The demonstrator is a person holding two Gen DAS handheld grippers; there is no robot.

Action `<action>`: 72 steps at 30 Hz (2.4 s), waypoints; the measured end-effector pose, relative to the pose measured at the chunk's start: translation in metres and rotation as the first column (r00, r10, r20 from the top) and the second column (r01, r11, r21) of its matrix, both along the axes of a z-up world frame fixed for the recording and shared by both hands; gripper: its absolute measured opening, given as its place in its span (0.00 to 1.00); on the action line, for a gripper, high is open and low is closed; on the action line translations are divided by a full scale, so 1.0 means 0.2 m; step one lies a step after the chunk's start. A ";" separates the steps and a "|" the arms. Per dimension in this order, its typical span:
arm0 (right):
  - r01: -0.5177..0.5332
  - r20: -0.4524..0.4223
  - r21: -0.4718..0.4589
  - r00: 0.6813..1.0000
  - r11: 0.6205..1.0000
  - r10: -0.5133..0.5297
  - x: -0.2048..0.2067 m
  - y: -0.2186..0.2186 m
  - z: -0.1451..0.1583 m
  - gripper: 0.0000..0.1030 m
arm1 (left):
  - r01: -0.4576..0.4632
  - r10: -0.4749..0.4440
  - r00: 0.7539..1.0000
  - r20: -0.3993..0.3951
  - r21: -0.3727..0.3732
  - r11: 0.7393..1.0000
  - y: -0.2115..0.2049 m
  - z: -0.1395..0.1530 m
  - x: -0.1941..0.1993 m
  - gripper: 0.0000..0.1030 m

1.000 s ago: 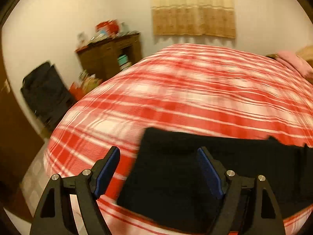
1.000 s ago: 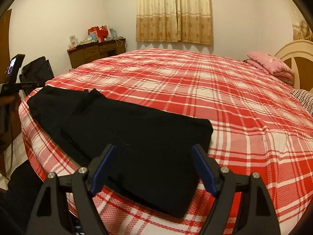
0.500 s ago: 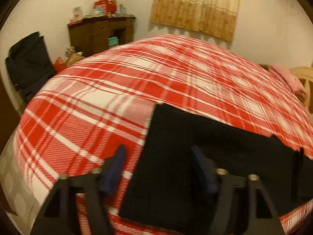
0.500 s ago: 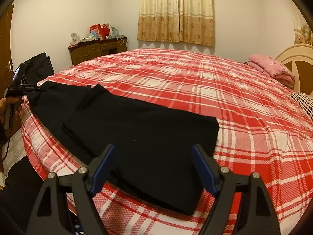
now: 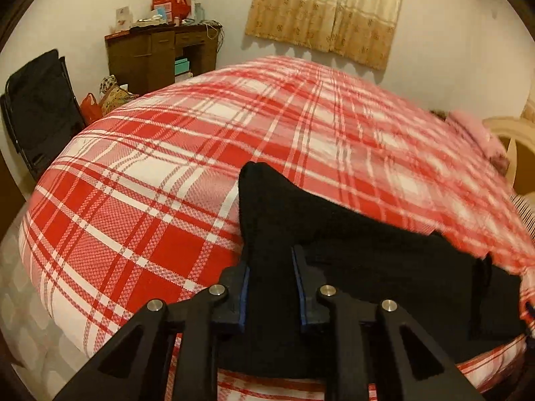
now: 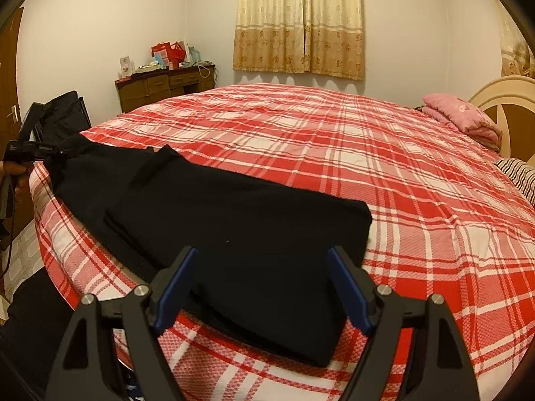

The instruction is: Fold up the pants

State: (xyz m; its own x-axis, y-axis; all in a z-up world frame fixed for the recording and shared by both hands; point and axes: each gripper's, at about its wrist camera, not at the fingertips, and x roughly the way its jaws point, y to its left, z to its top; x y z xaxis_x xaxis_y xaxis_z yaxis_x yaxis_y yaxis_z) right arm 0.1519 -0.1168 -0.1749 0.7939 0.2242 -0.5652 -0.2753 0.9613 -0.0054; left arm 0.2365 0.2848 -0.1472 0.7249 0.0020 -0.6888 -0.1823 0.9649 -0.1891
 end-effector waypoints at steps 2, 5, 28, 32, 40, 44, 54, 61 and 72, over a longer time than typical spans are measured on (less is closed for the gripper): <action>0.007 -0.001 0.003 1.000 1.000 -0.007 0.00 -0.01 0.00 0.79 | 0.006 -0.005 1.000 0.026 -0.027 1.000 -0.02 0.05 -0.02 0.21; 0.019 -0.002 0.003 1.000 1.000 -0.019 0.01 -0.02 0.00 0.79 | 0.036 -0.032 0.997 0.072 -0.058 0.998 -0.06 0.15 -0.06 0.21; 0.252 -0.024 0.217 0.967 0.943 -0.253 0.09 -0.44 0.13 0.80 | 0.434 -0.418 0.883 0.212 -0.036 0.900 -0.96 0.61 -0.11 0.21; 0.323 -0.066 0.261 0.946 0.910 -0.317 0.11 -0.53 0.12 0.80 | 0.507 -0.495 0.848 0.187 -0.015 0.862 -1.19 0.62 -0.10 0.21; 0.336 -0.077 0.269 0.942 0.903 -0.328 0.10 -0.55 0.12 0.80 | 0.599 -0.596 0.797 0.097 -0.011 0.801 -1.54 0.47 -0.04 0.21; 0.335 -0.088 0.275 0.942 0.901 -0.323 0.11 -0.56 0.12 0.80 | 0.620 -0.618 0.784 0.058 -0.046 0.783 -1.67 0.37 -0.01 0.21; 0.353 -0.125 0.297 0.936 0.887 -0.330 0.13 -0.59 0.09 0.80 | 0.638 -0.638 0.770 -0.018 -0.001 0.770 -1.97 0.18 0.01 0.21; 0.364 -0.143 0.296 0.931 0.883 -0.336 0.15 -0.61 0.08 0.80 | 0.647 -0.645 0.762 -0.053 0.049 0.761 -2.13 0.03 0.00 0.22; 0.354 -0.168 0.300 0.934 0.886 -0.317 0.16 -0.61 0.07 0.80 | 0.684 -0.696 0.715 0.063 0.145 0.715 -2.15 0.14 -0.24 0.60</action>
State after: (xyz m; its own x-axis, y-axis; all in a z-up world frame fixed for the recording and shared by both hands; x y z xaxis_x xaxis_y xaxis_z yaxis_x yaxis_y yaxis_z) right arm 0.1840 -0.2393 -0.1619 0.7904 0.1388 -0.5967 0.0833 0.9406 0.3292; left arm 0.1886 -0.1458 -0.1195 0.6202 -0.4615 -0.6343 0.5568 0.8286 -0.0585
